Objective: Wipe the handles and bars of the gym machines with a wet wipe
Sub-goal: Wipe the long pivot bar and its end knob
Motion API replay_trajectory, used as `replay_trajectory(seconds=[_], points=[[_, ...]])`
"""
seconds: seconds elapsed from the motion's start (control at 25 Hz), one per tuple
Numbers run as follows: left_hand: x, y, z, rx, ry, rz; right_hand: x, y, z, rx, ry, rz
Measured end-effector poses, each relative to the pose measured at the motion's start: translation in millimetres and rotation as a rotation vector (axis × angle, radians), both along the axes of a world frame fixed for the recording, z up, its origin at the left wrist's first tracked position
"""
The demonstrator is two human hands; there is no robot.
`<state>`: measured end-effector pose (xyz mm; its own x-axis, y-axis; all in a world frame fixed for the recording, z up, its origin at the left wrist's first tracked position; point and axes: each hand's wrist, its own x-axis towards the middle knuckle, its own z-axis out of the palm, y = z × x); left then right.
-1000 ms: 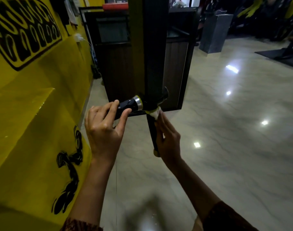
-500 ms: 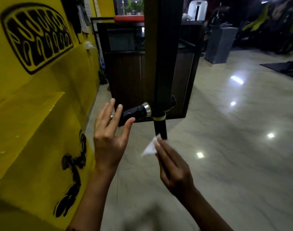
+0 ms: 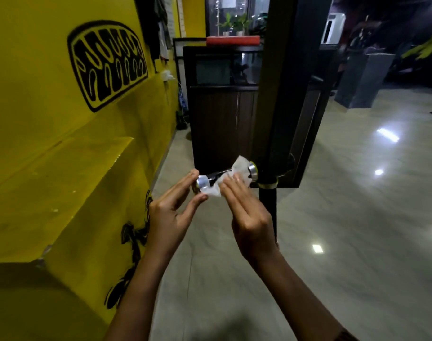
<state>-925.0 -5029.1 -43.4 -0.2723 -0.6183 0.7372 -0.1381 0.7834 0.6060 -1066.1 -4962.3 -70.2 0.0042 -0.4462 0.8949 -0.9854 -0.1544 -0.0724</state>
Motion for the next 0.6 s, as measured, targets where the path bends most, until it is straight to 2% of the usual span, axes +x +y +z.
replay_trajectory(seconds=[0.12, 0.24, 0.28, 0.44, 0.52, 0.6], points=[[0, 0, -1, 0.032, 0.02, -0.026, -5, 22, -27, 0.025, 0.057, -0.001], [0, 0, -2, 0.031, 0.036, -0.026, -9, 27, -4, -0.182, -0.017, 0.02], [-1, -1, -3, 0.026, 0.032, -0.023, -9, 20, 11, -0.186, -0.026, 0.043], [1, 0, -4, 0.004, -0.002, -0.014, -11, -9, 30, 0.167, 0.101, 0.068], [1, 0, -3, -0.003, -0.017, -0.007, -21, -6, 25, 0.216, 0.08, -0.003], [0, 0, -2, -0.005, -0.029, 0.0, -19, -1, 25, 0.173, -0.034, -0.101]])
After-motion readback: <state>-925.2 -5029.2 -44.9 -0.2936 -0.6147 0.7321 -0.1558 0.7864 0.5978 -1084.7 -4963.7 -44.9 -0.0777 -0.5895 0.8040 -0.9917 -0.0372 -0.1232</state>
